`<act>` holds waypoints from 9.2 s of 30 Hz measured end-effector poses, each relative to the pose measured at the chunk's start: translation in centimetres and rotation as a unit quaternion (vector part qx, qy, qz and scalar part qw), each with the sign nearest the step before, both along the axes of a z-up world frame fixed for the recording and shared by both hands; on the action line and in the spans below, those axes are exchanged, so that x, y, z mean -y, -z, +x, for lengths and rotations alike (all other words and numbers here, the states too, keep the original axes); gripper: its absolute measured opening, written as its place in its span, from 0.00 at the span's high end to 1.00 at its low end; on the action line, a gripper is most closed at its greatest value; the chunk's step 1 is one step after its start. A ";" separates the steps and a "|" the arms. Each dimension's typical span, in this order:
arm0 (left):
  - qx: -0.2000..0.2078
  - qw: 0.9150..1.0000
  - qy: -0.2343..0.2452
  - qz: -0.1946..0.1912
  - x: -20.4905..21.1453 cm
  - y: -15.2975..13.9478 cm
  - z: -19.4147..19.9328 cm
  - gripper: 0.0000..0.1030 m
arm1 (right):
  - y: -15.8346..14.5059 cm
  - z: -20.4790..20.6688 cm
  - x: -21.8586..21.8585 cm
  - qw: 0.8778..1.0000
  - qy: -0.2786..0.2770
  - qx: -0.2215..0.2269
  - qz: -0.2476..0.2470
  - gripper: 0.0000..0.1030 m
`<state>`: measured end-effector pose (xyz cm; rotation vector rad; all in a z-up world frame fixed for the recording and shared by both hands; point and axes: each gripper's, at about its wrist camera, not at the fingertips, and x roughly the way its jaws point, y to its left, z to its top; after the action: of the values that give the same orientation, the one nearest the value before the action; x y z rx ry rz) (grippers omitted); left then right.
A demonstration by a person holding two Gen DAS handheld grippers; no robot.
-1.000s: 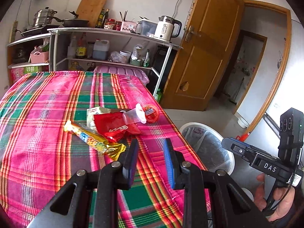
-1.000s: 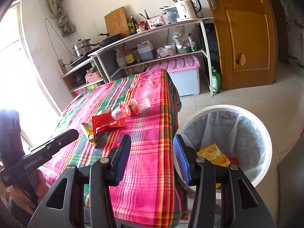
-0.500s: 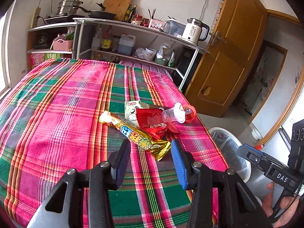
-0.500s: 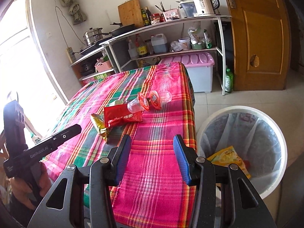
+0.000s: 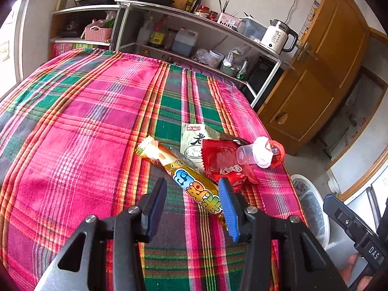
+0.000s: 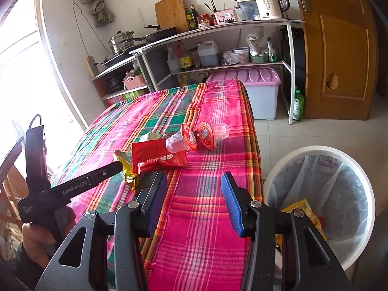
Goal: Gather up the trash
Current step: 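Close left tool on the candy bar while right tool grasps the clear plastic cup, then carry the candy bar in left tool while right tool carries the cup over the bin, then open left tool to drop the candy bar while right tool drops the cup into the bin, then move left tool to the red snack bag while right tool reaches the red-lidded jelly cup, then close left tool on the red snack bag while right tool grasps the jelly cup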
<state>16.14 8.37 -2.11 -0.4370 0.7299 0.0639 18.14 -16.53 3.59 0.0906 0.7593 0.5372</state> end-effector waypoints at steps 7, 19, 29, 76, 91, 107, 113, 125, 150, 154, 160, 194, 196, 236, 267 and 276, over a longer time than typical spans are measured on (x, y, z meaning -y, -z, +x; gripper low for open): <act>-0.031 0.999 -0.019 -0.008 -0.4 1.2 1.9 0.55 | 0.0 1.7 -2.1 1.000 -0.016 0.001 -0.007 0.54; -0.027 1.000 -0.009 -0.001 -0.8 1.2 1.8 0.88 | 0.7 4.0 -4.3 0.999 -0.026 -0.007 -0.036 0.54; 0.001 1.000 -0.005 -0.004 -2.4 0.1 0.3 0.91 | 1.3 5.2 -7.8 0.994 -0.048 0.008 -0.094 0.48; 0.048 0.997 0.060 0.009 0.6 -3.5 -2.5 0.91 | -1.0 1.1 -3.4 0.998 0.007 0.014 -0.066 0.58; 0.057 0.985 0.159 0.025 9.2 -5.1 -0.6 0.91 | -1.0 -1.0 4.9 0.996 0.079 0.011 -0.043 0.58; 0.049 0.968 0.246 0.021 18.1 -4.2 3.4 0.91 | 0.9 -0.6 13.3 0.986 0.161 -0.012 -0.031 0.58; 0.036 0.964 0.262 0.021 20.2 -3.2 5.0 0.91 | 2.0 0.3 15.0 0.983 0.179 -0.025 -0.032 0.58; 0.000 0.961 0.278 0.010 22.7 -1.0 7.4 0.90 | 3.8 1.5 16.3 0.980 0.190 -0.054 -0.032 0.57; 0.032 0.965 0.262 -0.006 20.5 -3.2 5.2 0.75 | 1.7 -0.5 15.3 0.984 0.178 -0.020 -0.023 0.52; 0.046 0.967 0.251 -0.001 19.1 -3.9 3.9 0.74 | 0.9 -1.4 14.6 0.985 0.172 -0.007 -0.018 0.52; 0.066 0.970 0.235 0.009 17.0 -4.9 2.0 0.74 | -0.3 -2.6 12.7 0.988 0.155 0.013 -0.011 0.52; 0.052 0.995 0.086 0.019 4.0 -2.9 -0.8 0.55 | -0.3 -1.5 2.2 0.999 0.034 0.007 -0.026 0.52; 0.047 0.995 0.082 0.016 3.6 -2.6 -0.3 0.55 | -0.3 -0.9 1.7 0.999 0.031 0.007 -0.028 0.52; 0.003 0.996 0.084 -0.022 0.8 0.3 6.0 0.56 | 3.6 12.6 -5.2 0.994 -0.056 -0.024 -0.094 0.42; 0.039 0.994 0.100 -0.001 2.4 -2.4 1.8 0.99 | 1.0 5.6 -2.4 0.998 -0.028 -0.016 -0.047 0.51; 0.056 0.992 0.109 0.013 3.9 -4.3 -0.1 1.00 | 0.5 2.7 0.1 0.999 -0.008 -0.013 -0.032 0.51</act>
<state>16.07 4.44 2.16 -0.3301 0.6612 -0.1554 20.80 -16.62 3.12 0.0315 0.8025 0.5273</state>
